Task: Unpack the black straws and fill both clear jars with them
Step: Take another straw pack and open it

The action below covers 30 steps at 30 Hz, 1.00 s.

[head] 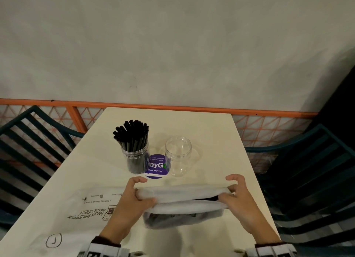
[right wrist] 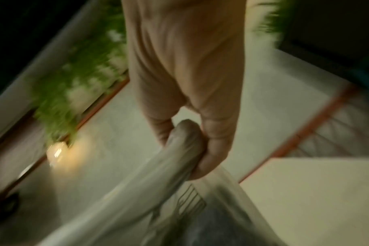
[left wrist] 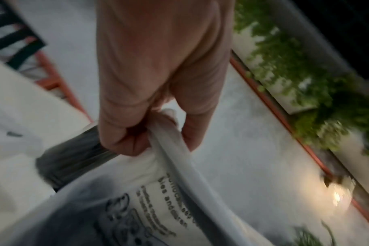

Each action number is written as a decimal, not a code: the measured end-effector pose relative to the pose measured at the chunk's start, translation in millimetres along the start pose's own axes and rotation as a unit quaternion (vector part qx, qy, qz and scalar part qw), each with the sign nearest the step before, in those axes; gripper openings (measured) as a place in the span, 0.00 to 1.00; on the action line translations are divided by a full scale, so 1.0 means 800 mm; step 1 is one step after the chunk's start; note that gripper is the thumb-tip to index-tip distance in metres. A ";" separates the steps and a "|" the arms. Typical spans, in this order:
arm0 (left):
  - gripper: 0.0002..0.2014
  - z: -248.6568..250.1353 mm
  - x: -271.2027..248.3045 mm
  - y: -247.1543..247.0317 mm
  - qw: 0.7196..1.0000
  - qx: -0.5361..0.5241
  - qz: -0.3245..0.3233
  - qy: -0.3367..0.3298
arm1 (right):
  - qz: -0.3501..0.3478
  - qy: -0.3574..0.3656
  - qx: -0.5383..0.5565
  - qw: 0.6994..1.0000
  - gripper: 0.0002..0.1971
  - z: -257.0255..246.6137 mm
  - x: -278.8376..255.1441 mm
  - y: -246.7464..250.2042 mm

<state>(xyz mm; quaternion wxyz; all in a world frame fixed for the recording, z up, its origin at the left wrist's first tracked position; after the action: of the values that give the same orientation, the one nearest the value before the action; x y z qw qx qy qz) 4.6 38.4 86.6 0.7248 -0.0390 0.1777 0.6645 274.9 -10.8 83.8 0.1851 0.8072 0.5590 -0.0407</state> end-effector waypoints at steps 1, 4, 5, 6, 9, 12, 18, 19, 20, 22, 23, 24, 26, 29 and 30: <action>0.27 0.001 -0.002 -0.003 0.998 0.064 0.004 -0.028 | 0.046 0.027 -0.063 0.997 0.16 0.001 0.001 -0.001; 0.24 -0.008 -0.006 -0.007 0.978 0.190 -0.008 -0.087 | 0.136 0.063 -0.139 0.979 0.06 0.011 0.010 0.013; 0.23 -0.013 -0.007 -0.005 0.972 0.215 -0.009 -0.093 | 0.139 0.048 -0.129 0.981 0.06 0.016 0.012 0.019; 0.22 -0.019 -0.007 -0.002 0.966 0.239 0.000 -0.095 | 0.129 0.025 -0.110 0.985 0.07 0.021 0.013 0.023; 0.16 -0.029 -0.003 0.008 0.960 0.255 0.067 -0.092 | 0.072 -0.026 -0.038 0.996 0.08 0.029 0.012 0.023; 0.09 -0.032 0.001 0.009 0.968 0.211 0.102 -0.088 | 0.009 -0.054 0.019 0.998 0.07 0.029 0.009 0.015; 0.14 -0.047 0.005 -0.006 0.998 0.004 -0.020 0.059 | -0.130 -0.136 0.121 0.975 0.12 0.027 -0.002 -0.005; 0.14 -0.046 0.004 -0.006 0.995 -0.044 -0.033 0.089 | -0.137 -0.159 0.139 0.968 0.12 0.028 -0.002 -0.004; 0.13 -0.045 0.003 -0.005 0.989 -0.081 -0.048 0.112 | -0.139 -0.182 0.159 0.960 0.12 0.029 -0.003 -0.003; 0.12 -0.043 0.002 -0.003 0.978 -0.136 -0.069 0.142 | -0.135 -0.238 0.211 0.938 0.10 0.033 -0.003 0.000; 0.11 -0.044 0.002 -0.002 0.971 -0.163 -0.072 0.158 | -0.132 -0.267 0.236 0.925 0.08 0.035 -0.003 0.000; 0.11 -0.045 0.003 -0.001 0.964 -0.190 -0.068 0.174 | -0.131 -0.293 0.255 0.912 0.08 0.037 -0.003 -0.001; 0.09 -0.043 0.004 0.002 0.953 -0.225 -0.050 0.196 | -0.135 -0.327 0.275 0.894 0.08 0.036 -0.006 -0.002; 0.09 -0.038 0.002 0.002 0.953 -0.235 -0.047 0.188 | -0.131 -0.334 0.292 0.887 0.09 0.031 -0.006 -0.003; 0.09 -0.035 -0.001 0.000 0.957 -0.226 -0.048 0.175 | -0.124 -0.326 0.290 0.891 0.09 0.029 -0.007 -0.003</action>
<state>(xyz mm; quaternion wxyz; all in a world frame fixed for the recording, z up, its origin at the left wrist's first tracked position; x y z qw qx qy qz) -1.4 29.9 60.7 0.6859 -0.3260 0.1442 0.6344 273.7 -22.8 63.0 0.1074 0.6905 0.5262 -0.4845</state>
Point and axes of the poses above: each hand's wrist, its own x-axis towards the middle knuckle, its own y-axis out of the back of the hand, z = x × y, the point moved 3 cm from there along x, towards the middle knuckle, and after that the axes turned 3 degrees about z, right-handed, at the moved point
